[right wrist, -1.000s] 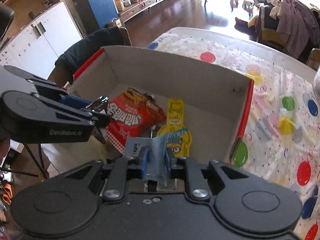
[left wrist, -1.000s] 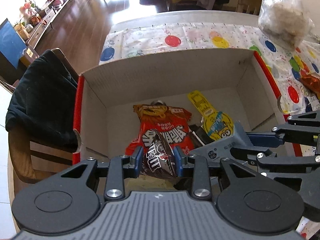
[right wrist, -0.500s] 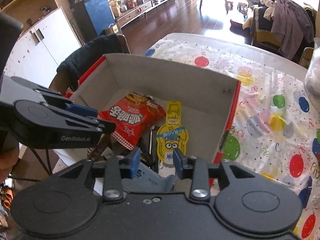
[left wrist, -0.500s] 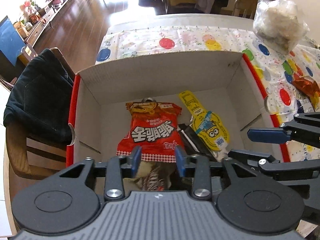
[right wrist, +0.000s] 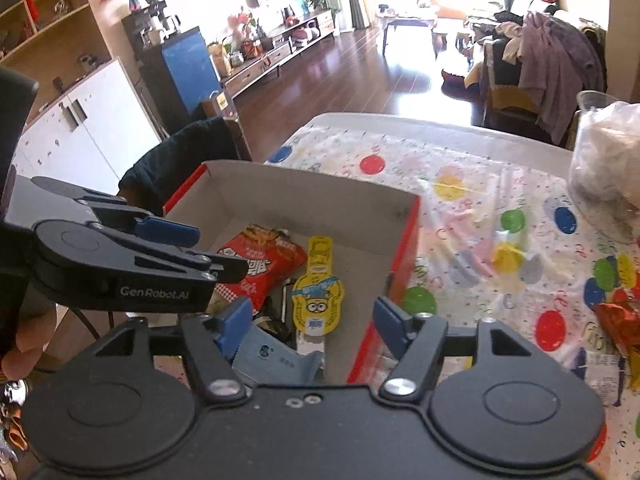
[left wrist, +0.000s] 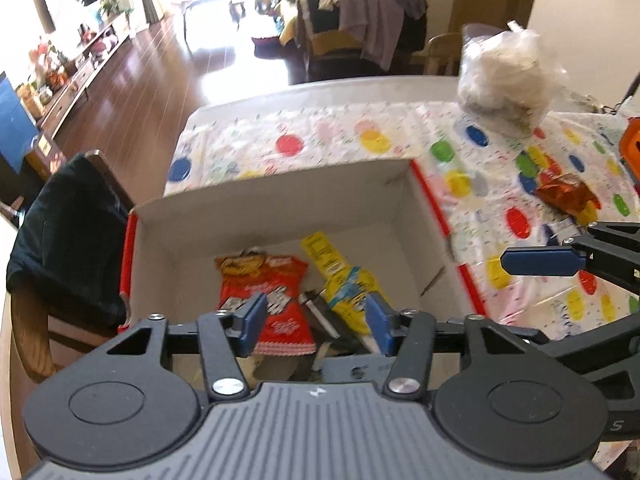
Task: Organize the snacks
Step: 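Move both tools back over the remaining snacks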
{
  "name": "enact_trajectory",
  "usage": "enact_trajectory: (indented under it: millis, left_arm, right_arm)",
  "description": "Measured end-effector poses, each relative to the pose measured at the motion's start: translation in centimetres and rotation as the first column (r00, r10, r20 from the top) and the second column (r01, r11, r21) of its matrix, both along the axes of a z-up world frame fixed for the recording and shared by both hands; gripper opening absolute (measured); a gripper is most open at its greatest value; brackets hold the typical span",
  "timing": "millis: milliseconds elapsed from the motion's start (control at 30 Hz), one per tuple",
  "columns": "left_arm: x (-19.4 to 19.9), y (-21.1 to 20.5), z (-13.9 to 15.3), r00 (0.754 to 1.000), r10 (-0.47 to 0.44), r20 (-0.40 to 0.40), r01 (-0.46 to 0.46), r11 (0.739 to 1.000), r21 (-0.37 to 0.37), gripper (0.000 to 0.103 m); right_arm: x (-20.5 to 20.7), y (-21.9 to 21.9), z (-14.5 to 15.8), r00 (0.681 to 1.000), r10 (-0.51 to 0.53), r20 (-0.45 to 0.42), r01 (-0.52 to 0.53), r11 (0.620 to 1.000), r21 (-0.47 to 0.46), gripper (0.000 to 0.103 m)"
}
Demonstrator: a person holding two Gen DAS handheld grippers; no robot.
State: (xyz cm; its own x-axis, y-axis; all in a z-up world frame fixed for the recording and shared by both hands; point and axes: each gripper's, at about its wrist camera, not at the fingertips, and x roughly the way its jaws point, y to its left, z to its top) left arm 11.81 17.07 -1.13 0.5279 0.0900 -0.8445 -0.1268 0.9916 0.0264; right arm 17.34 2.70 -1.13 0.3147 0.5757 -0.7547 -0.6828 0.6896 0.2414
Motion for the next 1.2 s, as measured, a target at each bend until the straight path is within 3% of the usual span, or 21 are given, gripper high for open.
enact_trajectory:
  millis: [233,367,767,1033,1200]
  left_arm:
    - [0.4,-3.6,1.6,0.996,-0.062,0.067,0.062,0.998,0.003,0.064]
    - [0.9,-5.9,2.2,0.991,-0.101,0.092,0.101,0.995,0.000,0.075]
    - [3.2,-15.0,2.1,0.971,-0.190,0.145,0.197,0.980,-0.033,0.079]
    - [4.9,-21.6,1.0,0.957,-0.217,0.193,0.227,0.973,-0.031,0.083]
    - [6.7,-26.5,-0.4,0.949,-0.256,0.183,0.262,0.965,-0.004,0.083]
  right_arm:
    - [0.1,-4.5,1.2,0.998,-0.056,0.033,0.055,0.998,0.020,0.081]
    - [0.4,-7.7,1.8,0.995,-0.090,0.045,0.088,0.996,0.033,0.085]
    - [2.5,-18.0,1.8,0.975,-0.208,0.084,0.205,0.978,0.036,0.102]
    - [5.5,-25.5,0.4,0.958,-0.278,0.069,0.277,0.961,0.017,0.103]
    - [7.9,-29.9,-0.6,0.951,-0.306,0.041,0.306,0.952,0.018,0.103]
